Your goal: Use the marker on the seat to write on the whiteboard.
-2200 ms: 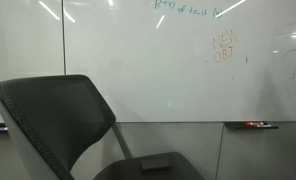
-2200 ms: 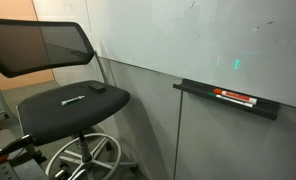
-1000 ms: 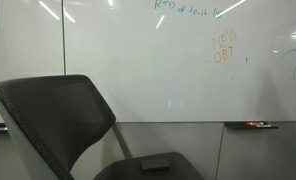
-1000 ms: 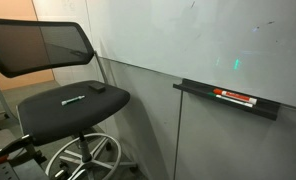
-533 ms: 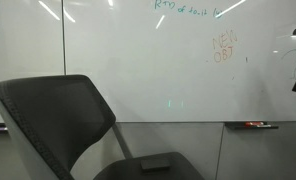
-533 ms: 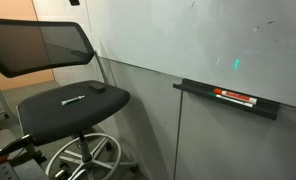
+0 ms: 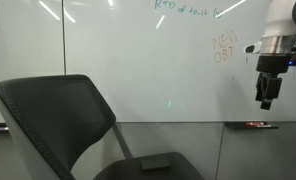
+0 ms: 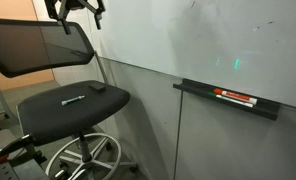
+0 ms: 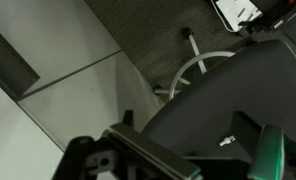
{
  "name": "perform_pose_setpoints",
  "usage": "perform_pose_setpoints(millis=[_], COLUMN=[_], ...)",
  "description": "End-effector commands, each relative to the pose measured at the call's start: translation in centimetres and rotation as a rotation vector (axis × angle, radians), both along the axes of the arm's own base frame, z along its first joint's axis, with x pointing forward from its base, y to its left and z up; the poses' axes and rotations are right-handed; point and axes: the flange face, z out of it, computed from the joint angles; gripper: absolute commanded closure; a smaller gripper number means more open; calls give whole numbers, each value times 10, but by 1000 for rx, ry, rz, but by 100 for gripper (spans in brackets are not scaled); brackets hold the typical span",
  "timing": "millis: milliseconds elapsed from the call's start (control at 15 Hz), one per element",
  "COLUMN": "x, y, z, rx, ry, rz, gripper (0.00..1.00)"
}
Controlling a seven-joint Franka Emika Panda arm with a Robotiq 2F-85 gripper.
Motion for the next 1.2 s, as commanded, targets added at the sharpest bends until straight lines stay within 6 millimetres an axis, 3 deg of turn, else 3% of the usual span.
perform_pose_setpoints(millis=[0,533,1133], x=[20,48,78], y=[37,106,115], z=[-20,-74,-136], rx=[-18,-82,-252], ry=[65,-2,20], rz=[110,100,22], gripper=[0,0,0])
